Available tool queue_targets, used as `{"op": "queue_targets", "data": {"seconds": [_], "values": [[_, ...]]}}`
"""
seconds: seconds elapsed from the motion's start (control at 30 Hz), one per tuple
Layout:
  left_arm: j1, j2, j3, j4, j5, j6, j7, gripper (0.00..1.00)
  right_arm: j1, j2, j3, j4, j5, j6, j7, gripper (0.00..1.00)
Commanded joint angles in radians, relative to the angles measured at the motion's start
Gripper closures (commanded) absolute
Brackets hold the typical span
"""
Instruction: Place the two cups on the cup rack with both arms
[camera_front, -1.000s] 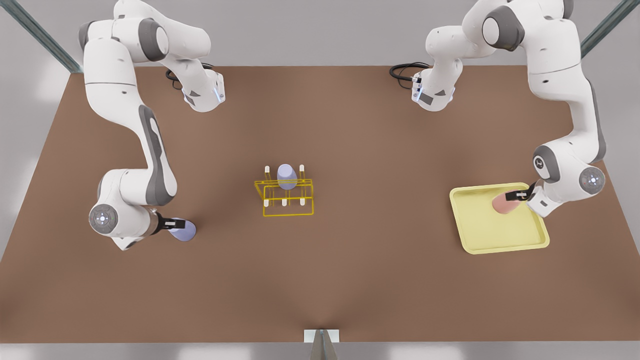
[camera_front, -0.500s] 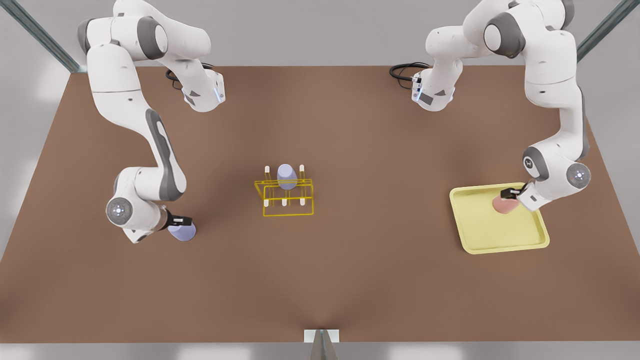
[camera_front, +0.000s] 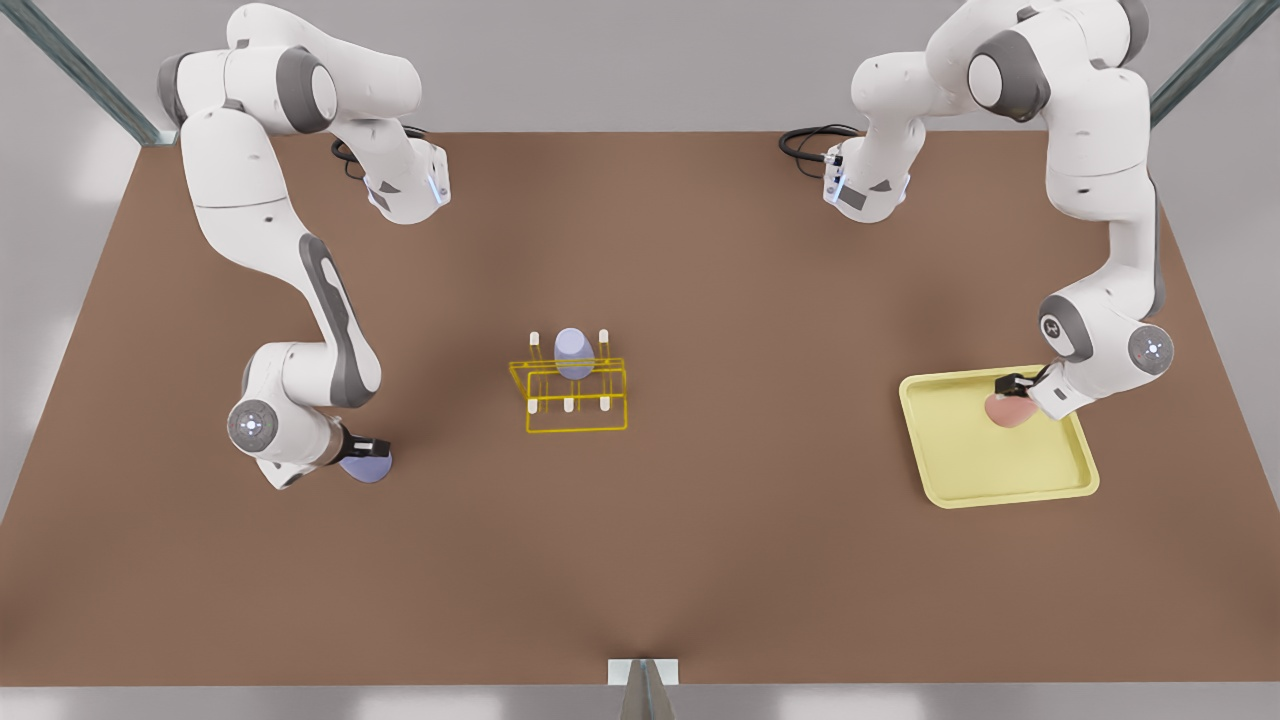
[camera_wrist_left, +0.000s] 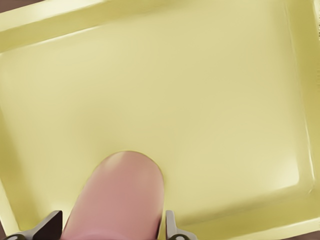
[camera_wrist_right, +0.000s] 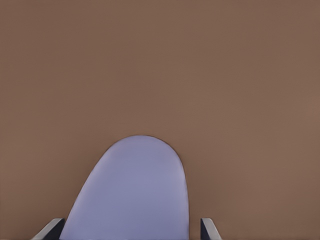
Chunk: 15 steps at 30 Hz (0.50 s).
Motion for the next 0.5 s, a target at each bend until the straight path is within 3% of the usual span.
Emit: {"op": "queue_targets", "data": {"seconds": [0.0, 0.07, 0.37, 0.47], "values": [[0.000, 0.000, 0.000, 0.000, -0.016, 0.007, 0.066, 0.00, 0.000, 0.001, 0.000, 0.000, 0.002, 0.011, -0.002, 0.00], [0.000, 0.000, 0.000, 0.000, -0.015, 0.007, 0.066, 0.08, 0.000, 0.007, 0.000, 0.000, 0.002, 0.012, -0.003, 0.00], [0.000, 0.000, -0.001, 0.005, -0.013, 0.015, 0.068, 0.08, 0.001, 0.007, 0.000, -0.001, 0.002, 0.011, -0.003, 0.00], [0.000, 0.002, -0.003, 0.005, -0.013, 0.016, 0.068, 0.11, 0.001, 0.007, 0.000, 0.000, 0.002, 0.011, -0.003, 0.12]]}}
